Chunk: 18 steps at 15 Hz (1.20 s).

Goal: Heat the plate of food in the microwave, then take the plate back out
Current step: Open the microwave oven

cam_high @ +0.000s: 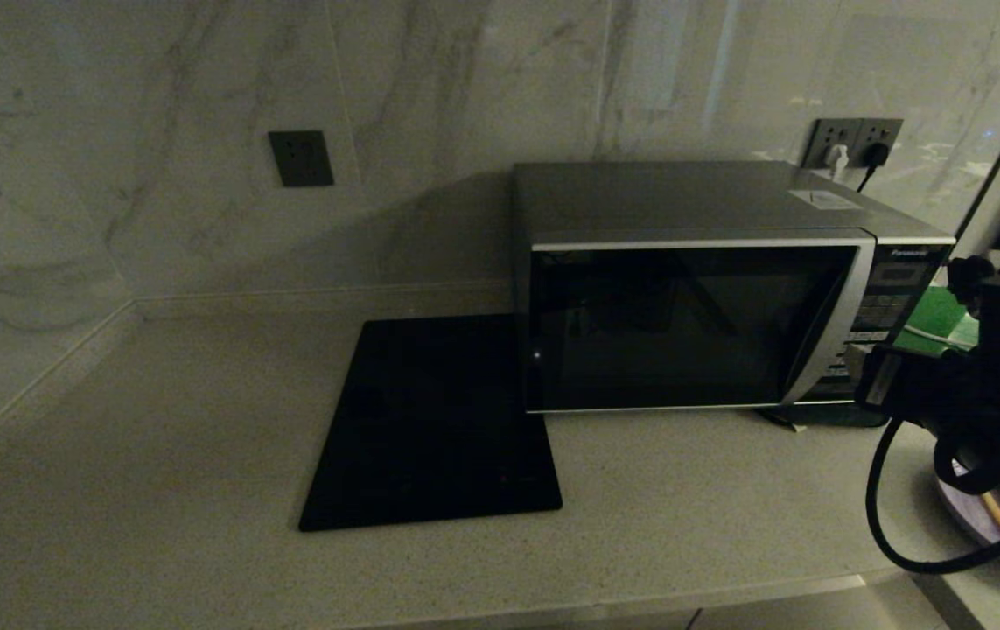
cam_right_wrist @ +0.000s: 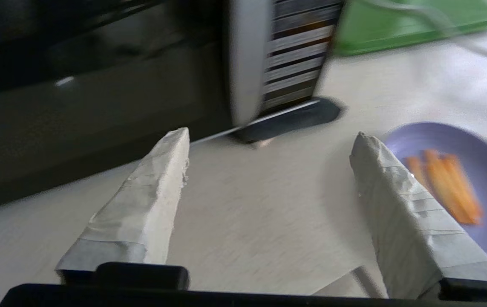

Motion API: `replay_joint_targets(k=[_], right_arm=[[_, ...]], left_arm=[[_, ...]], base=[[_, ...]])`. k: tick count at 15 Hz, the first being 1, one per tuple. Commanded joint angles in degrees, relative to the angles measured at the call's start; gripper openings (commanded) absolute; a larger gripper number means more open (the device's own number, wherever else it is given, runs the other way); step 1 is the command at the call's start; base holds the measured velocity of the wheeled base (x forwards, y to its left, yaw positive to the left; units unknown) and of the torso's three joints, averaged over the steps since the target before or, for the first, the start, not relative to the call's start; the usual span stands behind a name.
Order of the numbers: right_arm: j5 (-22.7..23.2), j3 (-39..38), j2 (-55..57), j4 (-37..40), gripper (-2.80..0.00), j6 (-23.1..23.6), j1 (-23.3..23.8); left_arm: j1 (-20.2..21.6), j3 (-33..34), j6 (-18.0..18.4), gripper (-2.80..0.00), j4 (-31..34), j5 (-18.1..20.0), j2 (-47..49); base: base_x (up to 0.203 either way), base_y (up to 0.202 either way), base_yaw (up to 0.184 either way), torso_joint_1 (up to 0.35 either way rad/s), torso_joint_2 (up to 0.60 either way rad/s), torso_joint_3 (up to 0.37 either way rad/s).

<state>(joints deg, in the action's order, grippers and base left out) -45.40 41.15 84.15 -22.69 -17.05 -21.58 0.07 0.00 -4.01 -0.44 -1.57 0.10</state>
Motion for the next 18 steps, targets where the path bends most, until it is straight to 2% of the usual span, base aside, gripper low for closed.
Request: replay_joint_targets(k=[1, 3, 5, 8, 11, 18], right_arm=[[-4.9, 1.8, 3.3, -1.0, 0.00, -0.2, -0.1], [-9.3, 0.7, 4.6, -3.4, 0.00, 0.0, -0.2], [-16.9, -0.7, 6.3, -5.4, 0.00, 0.2, -1.3], [-17.6, -1.7, 8.4, -8.9, 0.00, 0.2, -4.6], [-19.8, -1.3, 13.4, -10.8, 0.00, 0.2, -5.6], [-22.7, -0.8, 24.1, -21.9, 0.00, 0.3, -5.9]], left_arm=[[0.0, 0.0, 0.0, -2.80, 0.0, -0.1, 0.0], [0.0, 0.0, 0.0, -2.80, 0.0, -0.1, 0.0], [0.0, 0.0, -0.1, -2.80, 0.0, -0.1, 0.0], [0.0, 0.0, -0.1, -2.80, 0.0, -0.1, 0.0], [0.0, 0.0, 0.0, -2.80, 0.0, -0.1, 0.0], [0.0, 0.0, -0.1, -2.80, 0.0, -0.1, 0.0]], base=[[0.000, 0.000, 0.000, 0.000, 0.00, 0.000], [0.000, 0.000, 0.000, 0.000, 0.00, 0.000], [0.000, 0.000, 0.000, 0.000, 0.00, 0.000], [0.000, 0.000, 0.000, 0.000, 0.00, 0.000], [0.000, 0.000, 0.000, 0.000, 0.00, 0.000], [0.000, 0.000, 0.000, 0.000, 0.00, 0.000]])
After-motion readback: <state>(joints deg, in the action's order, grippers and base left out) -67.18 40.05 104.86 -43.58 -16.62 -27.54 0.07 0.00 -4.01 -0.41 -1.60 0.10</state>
